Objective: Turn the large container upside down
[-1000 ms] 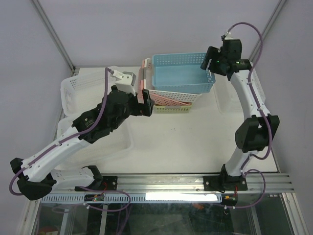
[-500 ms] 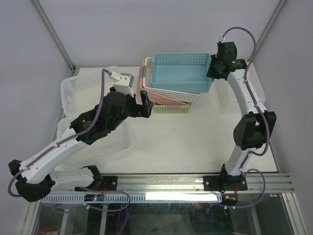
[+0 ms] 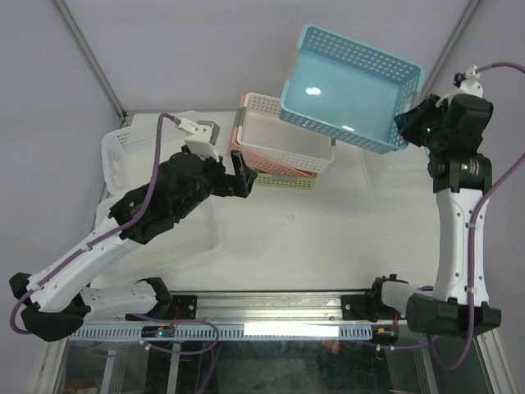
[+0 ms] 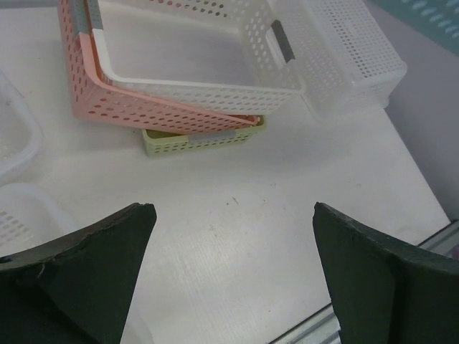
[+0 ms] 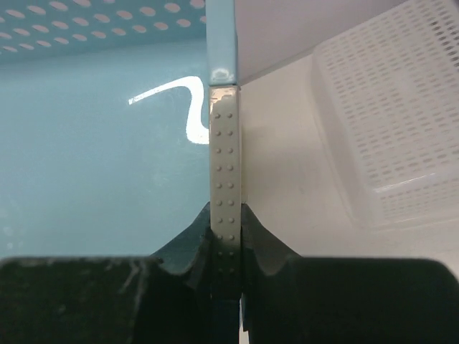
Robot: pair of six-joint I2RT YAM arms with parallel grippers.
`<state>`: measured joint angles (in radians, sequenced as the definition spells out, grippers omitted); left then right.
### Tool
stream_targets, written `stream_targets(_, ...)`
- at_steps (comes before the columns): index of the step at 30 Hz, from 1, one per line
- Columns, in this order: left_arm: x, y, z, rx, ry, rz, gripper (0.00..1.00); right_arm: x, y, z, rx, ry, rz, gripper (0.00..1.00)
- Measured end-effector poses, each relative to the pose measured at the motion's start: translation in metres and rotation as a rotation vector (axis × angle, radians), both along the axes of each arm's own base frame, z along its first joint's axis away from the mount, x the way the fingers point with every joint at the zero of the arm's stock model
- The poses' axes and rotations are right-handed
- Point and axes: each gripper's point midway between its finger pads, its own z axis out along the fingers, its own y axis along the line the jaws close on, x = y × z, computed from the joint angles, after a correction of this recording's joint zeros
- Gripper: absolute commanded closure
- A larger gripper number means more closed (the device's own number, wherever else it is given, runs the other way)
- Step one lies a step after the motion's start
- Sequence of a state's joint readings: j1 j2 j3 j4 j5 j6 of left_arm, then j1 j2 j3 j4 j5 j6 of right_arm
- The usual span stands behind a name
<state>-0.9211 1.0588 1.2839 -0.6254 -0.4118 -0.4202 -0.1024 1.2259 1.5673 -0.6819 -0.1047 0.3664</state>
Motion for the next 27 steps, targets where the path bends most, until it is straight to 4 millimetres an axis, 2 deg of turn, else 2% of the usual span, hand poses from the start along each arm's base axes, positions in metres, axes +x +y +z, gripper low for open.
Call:
stream_targets(4, -0.01, 0.003, 0.034, -0.081, -0.034, -0.03, 0.01, -0.038, 0.026, -0.002, 0.089, -0.027, 0.097, 1.0)
stream_targets(9, -0.03, 0.025, 0.094, -0.215, -0.134, -0.042, 0.01, -0.092, 0.059, -0.054, 0.187, 0.074, 0.23, 1.0)
stream_targets(12, -0.039, 0.038, 0.113, -0.26, -0.17, -0.042, 0.01, -0.124, 0.068, -0.084, 0.196, 0.166, 0.254, 1.0)
stream_targets(14, -0.041, 0.04, 0.118, -0.274, -0.177, -0.042, 0.01, -0.143, 0.07, -0.106, 0.189, 0.228, 0.256, 1.0)
stream_targets(19, -0.033, 0.033, 0.104, -0.257, -0.136, -0.022, 0.01, -0.174, 0.068, -0.161, 0.186, 0.391, 0.228, 1.0)
stream_targets(24, -0.015, 0.019, 0.06, -0.199, -0.038, 0.034, 0.01, -0.189, 0.07, -0.216, 0.154, 0.568, 0.207, 1.0)
stream_targets(27, -0.002, 0.015, 0.027, -0.163, 0.036, 0.082, 0.01, -0.199, 0.082, -0.24, 0.103, 0.672, 0.237, 1.0)
